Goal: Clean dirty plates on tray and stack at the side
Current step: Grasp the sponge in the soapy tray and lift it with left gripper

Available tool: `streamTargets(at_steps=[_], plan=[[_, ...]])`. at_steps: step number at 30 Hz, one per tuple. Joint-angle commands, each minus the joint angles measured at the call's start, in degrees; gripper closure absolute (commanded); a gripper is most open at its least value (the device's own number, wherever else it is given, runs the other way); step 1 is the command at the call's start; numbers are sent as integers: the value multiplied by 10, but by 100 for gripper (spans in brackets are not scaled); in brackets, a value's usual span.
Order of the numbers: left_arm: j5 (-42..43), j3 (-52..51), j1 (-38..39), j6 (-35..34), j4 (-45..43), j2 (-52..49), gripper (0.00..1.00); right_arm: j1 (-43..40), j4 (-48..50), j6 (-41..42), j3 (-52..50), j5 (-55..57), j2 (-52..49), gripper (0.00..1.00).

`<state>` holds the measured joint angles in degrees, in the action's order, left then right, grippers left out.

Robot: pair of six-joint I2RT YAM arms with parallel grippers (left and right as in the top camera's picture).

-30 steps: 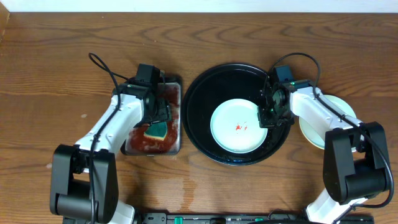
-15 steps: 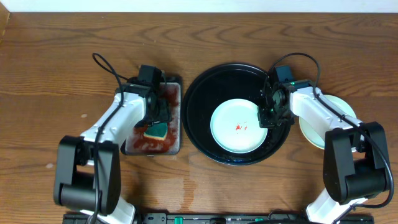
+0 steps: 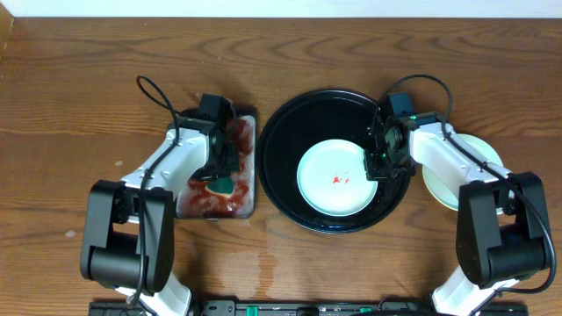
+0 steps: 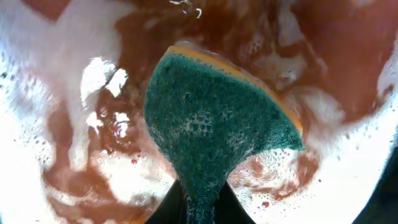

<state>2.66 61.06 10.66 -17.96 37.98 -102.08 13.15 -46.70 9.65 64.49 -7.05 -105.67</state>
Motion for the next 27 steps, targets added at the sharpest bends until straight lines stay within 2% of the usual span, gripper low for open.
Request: streamTargets(at_steps=[1, 3, 7, 19, 27], plan=[[-7, -8, 0, 2, 10, 38, 92, 4, -9, 2, -16, 12, -7, 99], [-3, -8, 0, 5, 11, 60, 92, 4, -9, 2, -16, 12, -7, 99], [25, -7, -3, 58, 10, 107, 93, 4, -9, 2, -16, 12, -7, 99], [37, -7, -46, 37, 5, 239, 93, 4, -9, 2, -16, 12, -7, 99], [179, -7, -99, 37, -13, 269, 93, 4, -9, 2, -16, 12, -7, 99]])
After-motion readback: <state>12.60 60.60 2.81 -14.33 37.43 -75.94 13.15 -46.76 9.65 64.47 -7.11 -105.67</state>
